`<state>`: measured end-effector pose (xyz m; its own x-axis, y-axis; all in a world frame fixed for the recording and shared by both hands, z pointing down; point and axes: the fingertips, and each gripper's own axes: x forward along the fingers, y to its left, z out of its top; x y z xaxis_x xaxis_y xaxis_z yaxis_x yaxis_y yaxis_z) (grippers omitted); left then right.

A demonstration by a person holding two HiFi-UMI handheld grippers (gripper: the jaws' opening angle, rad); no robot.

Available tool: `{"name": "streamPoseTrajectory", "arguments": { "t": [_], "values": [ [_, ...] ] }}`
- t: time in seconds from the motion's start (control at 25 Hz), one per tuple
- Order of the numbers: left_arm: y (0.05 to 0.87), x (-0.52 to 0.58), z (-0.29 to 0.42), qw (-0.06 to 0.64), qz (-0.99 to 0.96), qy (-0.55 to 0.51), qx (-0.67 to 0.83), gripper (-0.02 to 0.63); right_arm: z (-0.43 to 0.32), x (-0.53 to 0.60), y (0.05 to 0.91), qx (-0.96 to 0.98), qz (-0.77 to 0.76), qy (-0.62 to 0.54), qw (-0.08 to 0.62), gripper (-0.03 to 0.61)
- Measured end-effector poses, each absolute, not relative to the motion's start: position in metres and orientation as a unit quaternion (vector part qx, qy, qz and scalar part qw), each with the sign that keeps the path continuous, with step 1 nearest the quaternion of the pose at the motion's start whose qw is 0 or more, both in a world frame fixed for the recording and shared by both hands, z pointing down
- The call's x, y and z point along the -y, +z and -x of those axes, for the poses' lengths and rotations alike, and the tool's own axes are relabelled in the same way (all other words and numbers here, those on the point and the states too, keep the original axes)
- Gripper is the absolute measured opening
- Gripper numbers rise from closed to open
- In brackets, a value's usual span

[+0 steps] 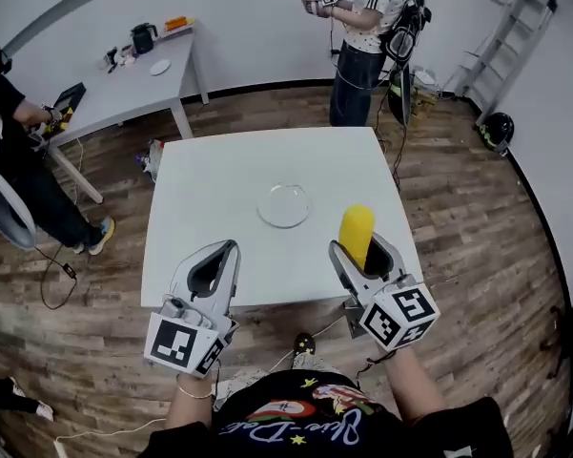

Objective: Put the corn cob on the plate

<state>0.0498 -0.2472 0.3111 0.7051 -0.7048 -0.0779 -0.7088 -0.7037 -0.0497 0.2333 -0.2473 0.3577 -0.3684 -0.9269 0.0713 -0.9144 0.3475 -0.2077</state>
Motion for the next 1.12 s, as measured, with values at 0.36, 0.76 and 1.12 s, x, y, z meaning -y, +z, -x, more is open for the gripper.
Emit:
{"name": "streamPoseTrajectory", "arguments": {
  "t": [0.36,0.76,1.12],
  "values": [
    [0.332,0.304,-0.030,0.002,0.897,0.017,-0.442,0.003,-0.206,0.380,0.445,-0.846,0.488,-0.195,-0.091,0.258],
    [0.353,0.342,0.000,-0.039,0.885,0.034,-0.462,0.002,-0.159,0.471,0.530,-0.821,0.454,-0.246,-0.242,0.258],
    [0.365,0.349,0.022,-0.065,0.878,0.046,-0.471,0.003,-0.155,0.499,0.590,-0.772,0.428,-0.290,-0.370,0.258]
  ]
}}
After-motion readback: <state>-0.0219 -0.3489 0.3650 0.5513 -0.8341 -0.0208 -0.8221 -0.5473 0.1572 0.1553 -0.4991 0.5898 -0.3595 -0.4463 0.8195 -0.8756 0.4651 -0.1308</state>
